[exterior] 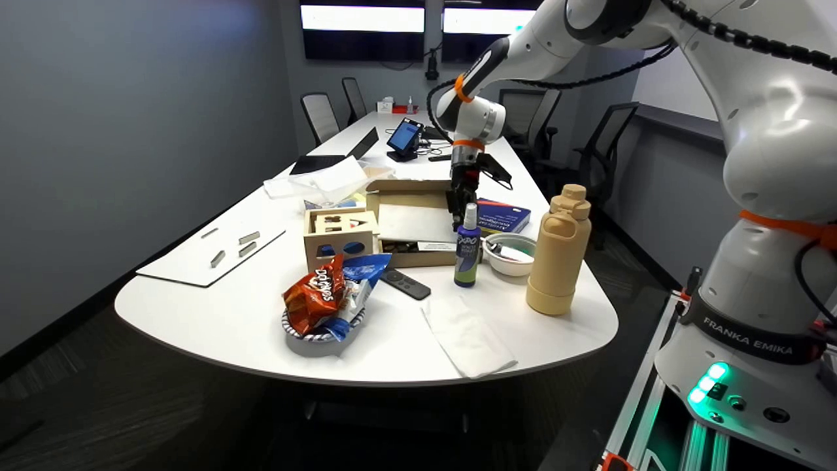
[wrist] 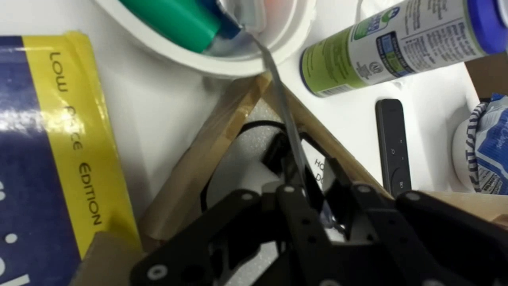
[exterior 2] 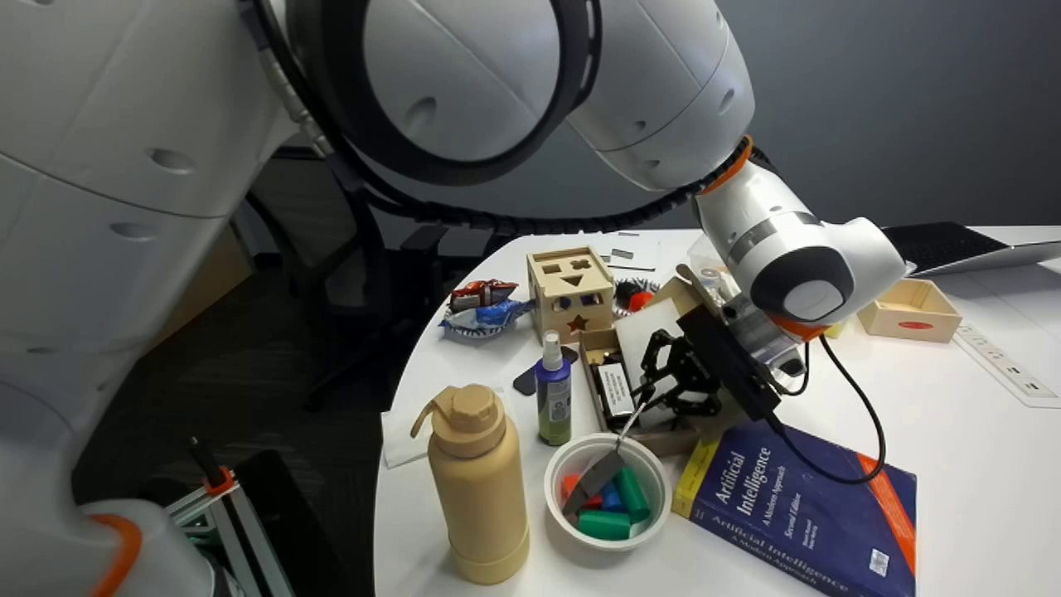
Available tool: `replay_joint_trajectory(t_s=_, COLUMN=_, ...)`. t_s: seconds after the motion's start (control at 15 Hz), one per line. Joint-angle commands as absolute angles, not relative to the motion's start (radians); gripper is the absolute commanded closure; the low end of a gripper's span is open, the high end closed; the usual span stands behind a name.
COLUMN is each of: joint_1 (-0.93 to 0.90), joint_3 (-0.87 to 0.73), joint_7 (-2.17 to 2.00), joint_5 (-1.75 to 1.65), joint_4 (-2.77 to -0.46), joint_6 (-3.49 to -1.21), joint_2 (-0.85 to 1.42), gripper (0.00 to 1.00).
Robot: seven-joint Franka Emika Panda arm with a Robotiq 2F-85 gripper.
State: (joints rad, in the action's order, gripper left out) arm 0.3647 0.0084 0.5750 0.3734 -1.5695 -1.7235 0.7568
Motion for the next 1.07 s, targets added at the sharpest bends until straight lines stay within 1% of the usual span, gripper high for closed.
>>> replay_joint_trajectory(t_s=0.0, joint_1=0.381, joint_3=0.018, joint_7=0.571, joint_5=0.395, joint_4=-1.530, joint_6=-1.692, joint_2=0.785, gripper=0.93)
replay_joint_trajectory(t_s=0.07, joint_1=0.383, joint_3=0.018, joint_7=0.570, joint_5=0.396, joint_4=-1.529, joint_6=-1.690, joint_2=0.789, gripper=0.89)
replay_joint_trajectory(t_s=0.13, joint_1=0.384, joint_3=0.018, joint_7=0.569, joint_5=0.398, joint_4=-1.528, joint_6=-1.687, joint_2=0.793, gripper=0.89)
replay_joint_trajectory(t_s=0.27, joint_1=0.388, joint_3=0.017, joint_7=0.568, joint_5=0.398, joint_4=-1.524, joint_6=-1.683, joint_2=0.802, gripper=0.98)
replay_joint_trajectory(t_s=0.4, joint_1=0.393, joint_3=0.017, joint_7=0.564, joint_5=0.399, joint_4=-1.520, joint_6=-1.676, joint_2=0.802, gripper=1.00)
replay_joint_trajectory(t_s=1.0, joint_1=0.420, joint_3=0.023, joint_7=0.596, joint_5=0.449, joint_4=-1.514, joint_6=-1.661, joint_2=0.750, gripper=0.99)
